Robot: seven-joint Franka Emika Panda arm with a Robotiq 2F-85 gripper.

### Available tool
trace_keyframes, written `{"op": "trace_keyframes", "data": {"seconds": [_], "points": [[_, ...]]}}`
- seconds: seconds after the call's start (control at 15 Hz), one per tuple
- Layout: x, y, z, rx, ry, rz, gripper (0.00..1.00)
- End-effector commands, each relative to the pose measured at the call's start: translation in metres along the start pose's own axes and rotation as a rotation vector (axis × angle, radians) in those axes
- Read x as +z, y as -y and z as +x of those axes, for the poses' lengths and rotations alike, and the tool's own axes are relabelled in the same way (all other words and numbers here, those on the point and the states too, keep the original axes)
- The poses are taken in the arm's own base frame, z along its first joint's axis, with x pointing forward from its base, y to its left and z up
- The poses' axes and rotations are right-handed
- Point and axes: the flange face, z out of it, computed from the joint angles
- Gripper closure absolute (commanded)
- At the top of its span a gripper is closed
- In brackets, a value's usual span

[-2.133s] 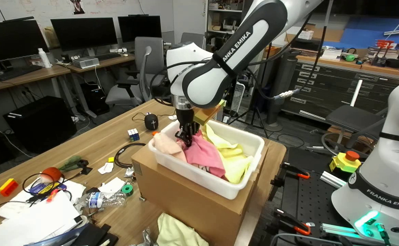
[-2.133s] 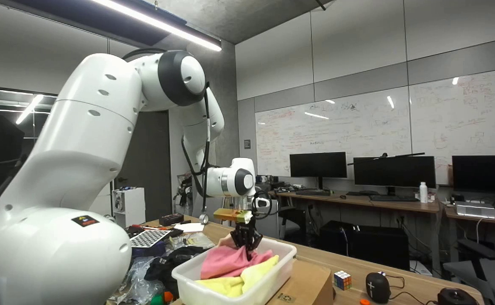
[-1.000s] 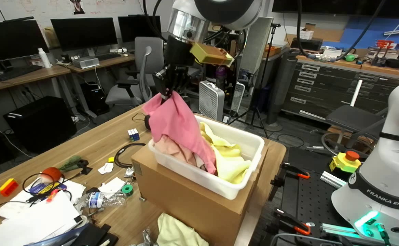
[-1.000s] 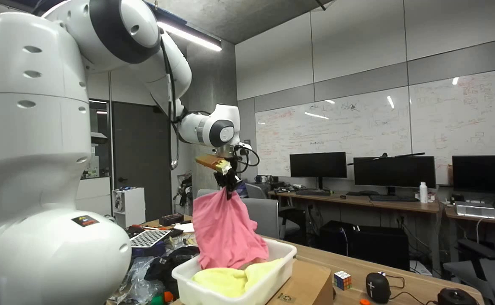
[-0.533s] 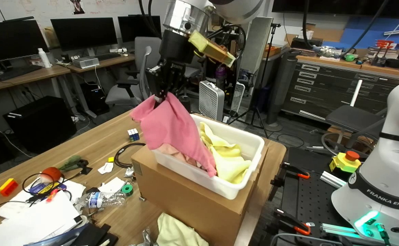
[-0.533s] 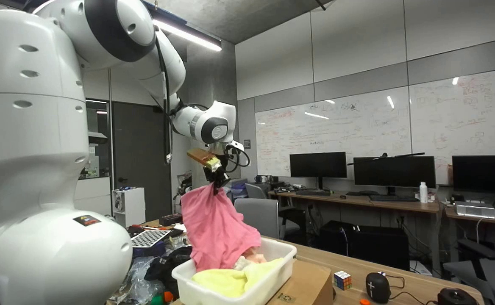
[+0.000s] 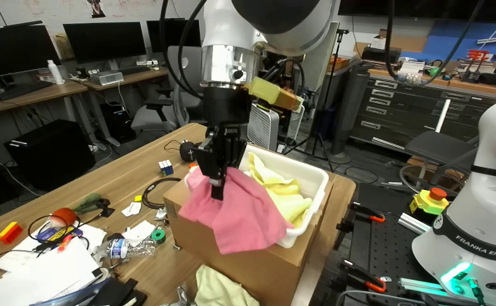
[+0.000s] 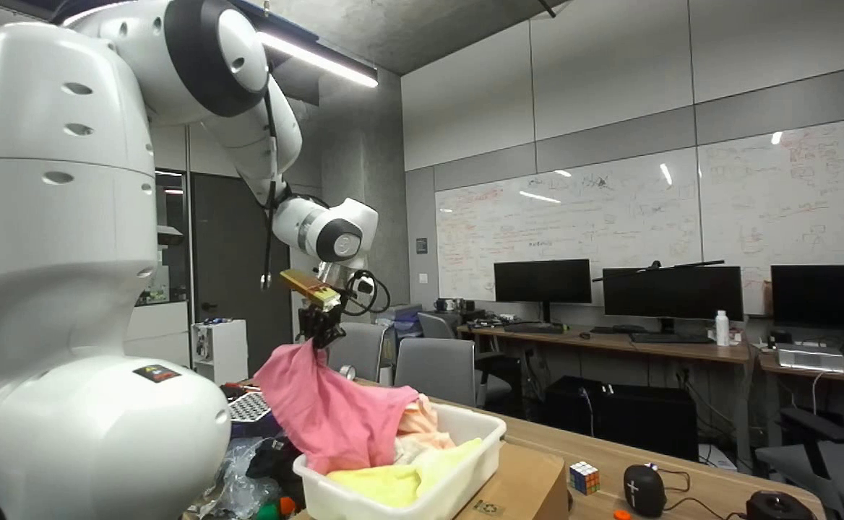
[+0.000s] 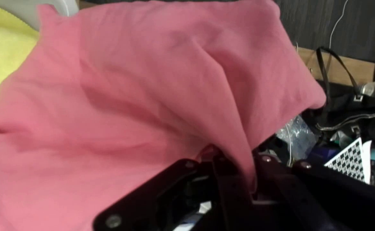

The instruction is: Remove the clothes from the bowl and put them on the table

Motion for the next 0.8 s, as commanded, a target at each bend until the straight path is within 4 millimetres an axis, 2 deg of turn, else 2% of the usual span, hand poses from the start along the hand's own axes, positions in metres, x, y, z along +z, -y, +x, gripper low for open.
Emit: {"op": "trace_keyframes", "data": {"seconds": [0.0, 0.2, 0.33, 0.47, 0.73], "points": [[0.023, 0.020, -0.005, -0.041, 0.090, 0.009, 0.94], [0.033, 0.032, -0.005, -0.068, 0.147, -0.001, 0.94], [0.035, 0.040, -0.002, -0.073, 0.125, -0.015, 0.94], [0.033, 0.049, 0.003, -0.084, 0.059, -0.027, 0.94], [0.021, 0.071, 0.018, -0.068, -0.187, 0.017, 0.93]]}}
